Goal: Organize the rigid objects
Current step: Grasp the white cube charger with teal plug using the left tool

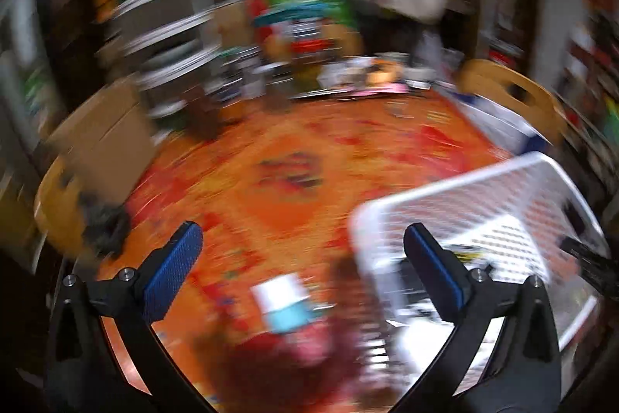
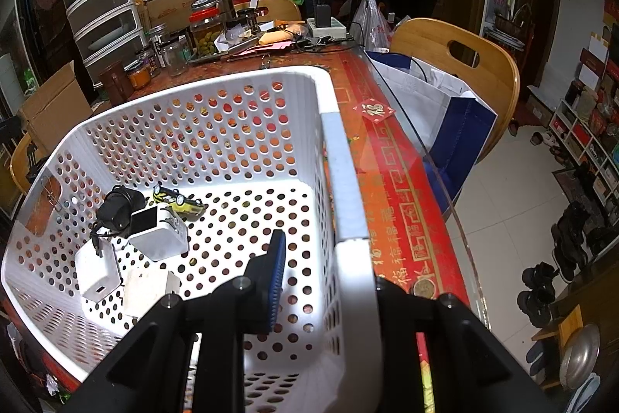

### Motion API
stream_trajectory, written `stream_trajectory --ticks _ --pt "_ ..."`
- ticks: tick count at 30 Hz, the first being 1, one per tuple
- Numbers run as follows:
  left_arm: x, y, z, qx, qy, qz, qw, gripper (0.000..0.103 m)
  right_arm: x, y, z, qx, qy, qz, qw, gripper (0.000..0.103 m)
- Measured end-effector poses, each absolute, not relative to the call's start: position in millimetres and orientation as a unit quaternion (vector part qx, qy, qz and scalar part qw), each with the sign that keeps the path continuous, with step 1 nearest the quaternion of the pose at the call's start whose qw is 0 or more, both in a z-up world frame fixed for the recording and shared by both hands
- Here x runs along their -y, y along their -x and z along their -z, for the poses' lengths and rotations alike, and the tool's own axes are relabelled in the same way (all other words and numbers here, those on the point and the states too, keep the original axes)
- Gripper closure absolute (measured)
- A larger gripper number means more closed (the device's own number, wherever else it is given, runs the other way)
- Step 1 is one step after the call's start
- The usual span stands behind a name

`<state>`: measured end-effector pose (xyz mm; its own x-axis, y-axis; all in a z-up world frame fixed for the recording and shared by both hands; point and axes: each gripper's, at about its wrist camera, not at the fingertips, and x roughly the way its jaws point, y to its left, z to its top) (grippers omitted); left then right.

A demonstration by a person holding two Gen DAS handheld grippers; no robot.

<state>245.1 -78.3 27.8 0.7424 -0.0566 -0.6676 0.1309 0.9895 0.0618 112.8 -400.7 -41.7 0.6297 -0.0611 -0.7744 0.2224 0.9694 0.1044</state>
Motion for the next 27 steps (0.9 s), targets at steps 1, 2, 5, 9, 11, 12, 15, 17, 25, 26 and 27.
stream_trajectory --ticks 1,2,5,9,11,12,15,17,25,26,27 --pt "59 -252 -19 -0.369 -0.036 0.036 0.928 0.0 401 -113 42 -0.423 -0.095 0.079 0.898 0.079" --pt "38 -262 -4 -0.391 -0.016 0.024 0.92 0.0 401 -113 42 -0.423 -0.095 0.079 0.898 0.079" --pt "10 -282 40 -0.441 -0.007 0.009 0.897 0.0 401 -113 42 -0.424 -0.095 0.08 0.897 0.079" --pt "17 -296 79 -0.472 -0.021 0.025 0.881 0.0 403 -113 42 -0.427 -0.095 0.083 0.895 0.079" --pt "22 -304 92 -0.484 -0.024 0.031 0.874 0.0 403 -114 43 -0.429 -0.093 0.086 0.894 0.079" --pt "25 -310 98 -0.49 -0.025 0.033 0.871 0.001 403 -114 43 -0.43 -0.093 0.088 0.894 0.079" --pt "41 -320 114 -0.502 -0.029 0.034 0.863 0.005 403 -114 43 -0.432 -0.093 0.09 0.893 0.079" --pt "45 -325 124 -0.511 -0.024 0.034 0.859 0.009 404 -114 43 -0.433 -0.093 0.092 0.892 0.079" --pt "58 -330 138 -0.521 -0.014 0.031 0.853 0.019 404 -115 43 -0.434 -0.089 0.092 0.892 0.079" --pt "59 -330 139 -0.524 -0.011 0.032 0.851 0.026 404 -115 43 -0.434 -0.09 0.092 0.892 0.079" --pt "60 -330 139 -0.523 -0.007 0.031 0.852 0.028 404 -115 43 -0.434 -0.09 0.092 0.892 0.079"
